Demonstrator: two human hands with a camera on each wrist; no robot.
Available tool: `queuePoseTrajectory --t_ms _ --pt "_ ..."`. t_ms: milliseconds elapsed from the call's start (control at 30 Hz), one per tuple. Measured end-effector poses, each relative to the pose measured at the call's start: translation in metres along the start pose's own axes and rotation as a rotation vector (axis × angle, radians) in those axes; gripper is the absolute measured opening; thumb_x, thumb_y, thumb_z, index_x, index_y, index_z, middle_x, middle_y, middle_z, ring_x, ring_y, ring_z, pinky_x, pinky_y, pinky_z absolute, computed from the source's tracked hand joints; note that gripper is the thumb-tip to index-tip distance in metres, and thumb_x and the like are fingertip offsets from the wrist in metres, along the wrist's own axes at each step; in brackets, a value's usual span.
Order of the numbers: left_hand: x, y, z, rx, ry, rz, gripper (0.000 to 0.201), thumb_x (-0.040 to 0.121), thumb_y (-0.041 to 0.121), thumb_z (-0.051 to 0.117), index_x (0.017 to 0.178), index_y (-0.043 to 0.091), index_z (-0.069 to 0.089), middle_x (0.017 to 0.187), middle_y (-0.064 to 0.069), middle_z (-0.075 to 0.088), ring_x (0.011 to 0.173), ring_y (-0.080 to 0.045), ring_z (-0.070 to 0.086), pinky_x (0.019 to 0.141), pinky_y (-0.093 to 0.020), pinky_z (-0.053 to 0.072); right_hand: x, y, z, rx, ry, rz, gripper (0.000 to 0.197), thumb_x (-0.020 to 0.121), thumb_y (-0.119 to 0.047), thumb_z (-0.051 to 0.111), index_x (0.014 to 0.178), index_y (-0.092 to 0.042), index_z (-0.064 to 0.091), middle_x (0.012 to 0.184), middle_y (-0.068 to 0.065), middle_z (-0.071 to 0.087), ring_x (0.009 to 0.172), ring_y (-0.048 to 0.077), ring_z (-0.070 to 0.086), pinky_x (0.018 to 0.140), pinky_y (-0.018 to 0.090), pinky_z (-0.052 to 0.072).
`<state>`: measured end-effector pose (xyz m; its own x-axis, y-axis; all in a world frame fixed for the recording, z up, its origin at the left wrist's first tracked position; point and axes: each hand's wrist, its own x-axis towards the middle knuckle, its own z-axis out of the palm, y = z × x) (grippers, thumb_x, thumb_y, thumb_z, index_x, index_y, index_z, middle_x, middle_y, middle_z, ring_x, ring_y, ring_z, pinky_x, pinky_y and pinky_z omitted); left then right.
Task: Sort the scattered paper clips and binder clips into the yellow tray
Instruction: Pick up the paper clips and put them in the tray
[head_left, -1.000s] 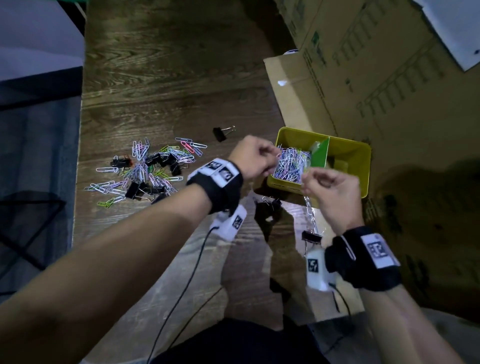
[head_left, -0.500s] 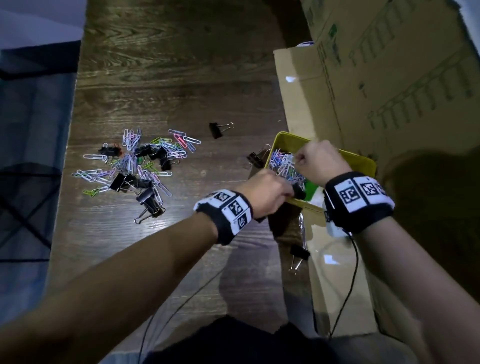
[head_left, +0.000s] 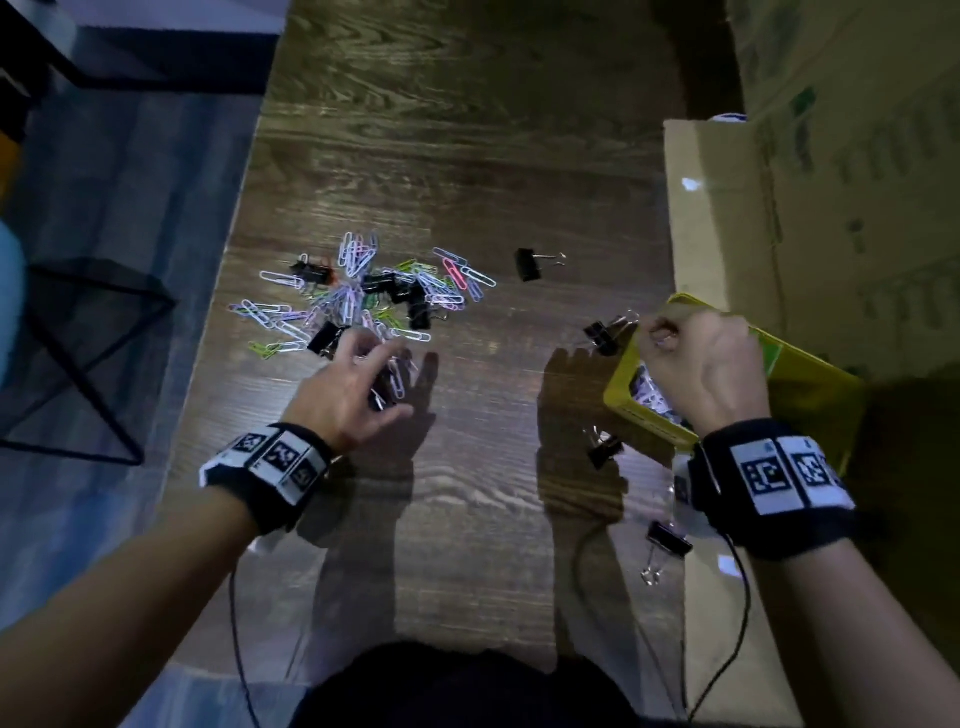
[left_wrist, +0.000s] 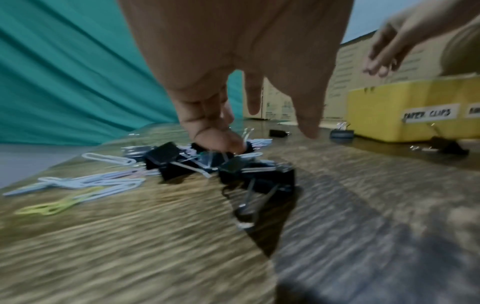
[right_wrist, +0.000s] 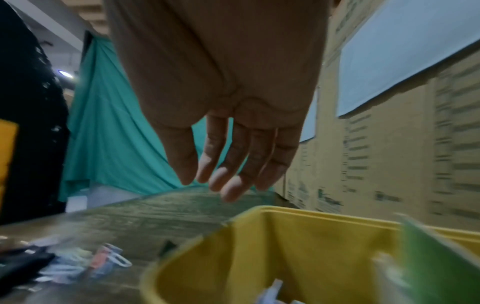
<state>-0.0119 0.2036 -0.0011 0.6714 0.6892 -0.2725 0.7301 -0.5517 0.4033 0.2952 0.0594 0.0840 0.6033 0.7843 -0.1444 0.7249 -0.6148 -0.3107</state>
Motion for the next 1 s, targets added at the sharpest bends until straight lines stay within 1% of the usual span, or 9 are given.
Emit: queuePoseTrajectory --t_ms 100,267,400,633,700,767,867,933,1000 --pt "0.001 -0.014 -0.007 0.108 -0.159 -0.073 0.092 0.063 0.060 0.072 0.139 0.039 0.024 0.140 -0.003 0.025 0.099 -0.032 0.060 0.080 -0.046 0.054 0.003 -0.054 0.021 0.128 0.002 -0.212 0.015 0.083 -0.025 0.062 0.096 -0.023 0.070 0.091 0.004 0.067 0.082 0.024 0.064 0.077 0.035 0.053" --pt "0.005 -0.021 0.000 0.204 -0.196 -0.002 0.074 0.073 0.052 0.068 0.136 0.035 0.033 0.143 0.000 0.026 0.108 -0.029 0.056 0.080 -0.041 0.050 0.024 -0.131 0.093 0.098 -0.275 -0.376 0.040 0.087 -0.026 0.060 0.127 -0.027 0.054 0.121 0.003 0.053 0.088 0.025 0.063 0.086 0.041 0.052" --pt "0.002 -0.023 0.005 0.154 -0.200 0.032 0.060 0.078 0.039 0.066 0.129 0.023 0.039 0.136 -0.005 0.034 0.107 -0.032 0.054 0.079 -0.044 0.051 0.039 -0.159 0.132 0.010 -0.323 -0.306 0.042 0.089 -0.024 0.060 0.130 -0.023 0.051 0.131 0.010 0.048 0.107 0.035 0.057 0.092 0.044 0.048" --pt "-0.020 -0.010 0.026 0.098 -0.218 0.278 0.054 0.081 0.035 0.060 0.126 0.028 0.031 0.133 -0.005 0.038 0.106 -0.032 0.050 0.072 -0.046 0.053 0.039 -0.162 0.143 0.278 -0.127 -0.164 0.020 0.086 -0.012 0.059 0.102 -0.014 0.072 0.098 0.009 0.071 0.082 0.021 0.065 0.080 0.023 0.049" --pt "-0.021 0.004 0.035 0.112 -0.262 0.345 0.054 0.081 0.032 0.060 0.128 0.027 0.032 0.134 -0.005 0.034 0.107 -0.032 0.050 0.073 -0.046 0.053 0.033 -0.151 0.131 0.403 -0.085 -0.082 0.018 0.081 -0.018 0.062 0.092 -0.019 0.075 0.082 0.000 0.071 0.071 0.013 0.059 0.076 0.018 0.043" --pt "-0.017 0.017 0.043 0.126 -0.318 0.414 0.056 0.082 0.031 0.061 0.131 0.025 0.035 0.136 -0.005 0.031 0.110 -0.034 0.049 0.076 -0.046 0.053 0.024 -0.136 0.119 0.536 -0.063 -0.016 0.020 0.072 -0.030 0.059 0.080 -0.025 0.076 0.071 -0.008 0.070 0.070 0.012 0.058 0.079 0.023 0.043" --pt "-0.010 0.025 0.042 0.114 -0.398 0.494 0.066 0.080 0.044 0.063 0.135 0.031 0.029 0.140 -0.002 0.027 0.114 -0.033 0.049 0.080 -0.046 0.052 0.008 -0.104 0.107 0.257 -0.021 0.045 0.016 0.082 -0.013 0.061 0.088 -0.008 0.074 0.086 0.014 0.073 0.082 0.029 0.068 0.076 0.023 0.045" --pt "-0.006 0.016 0.028 0.082 -0.269 0.438 0.062 0.081 0.055 0.056 0.134 0.033 0.032 0.135 -0.002 0.034 0.102 -0.028 0.057 0.071 -0.042 0.054 0.000 -0.082 0.107 0.114 -0.061 0.061 0.013 0.082 -0.008 0.063 0.090 -0.004 0.073 0.089 0.020 0.072 0.085 0.035 0.067 0.078 0.029 0.049" --pt "0.002 -0.007 0.005 -0.003 -0.006 0.246 0.056 0.082 0.056 0.053 0.129 0.028 0.042 0.124 -0.006 0.042 0.089 -0.029 0.060 0.065 -0.039 0.054 -0.003 -0.066 0.111 0.039 -0.150 0.058 0.017 0.082 -0.009 0.064 0.097 -0.009 0.072 0.093 0.018 0.071 0.084 0.033 0.068 0.078 0.031 0.051"
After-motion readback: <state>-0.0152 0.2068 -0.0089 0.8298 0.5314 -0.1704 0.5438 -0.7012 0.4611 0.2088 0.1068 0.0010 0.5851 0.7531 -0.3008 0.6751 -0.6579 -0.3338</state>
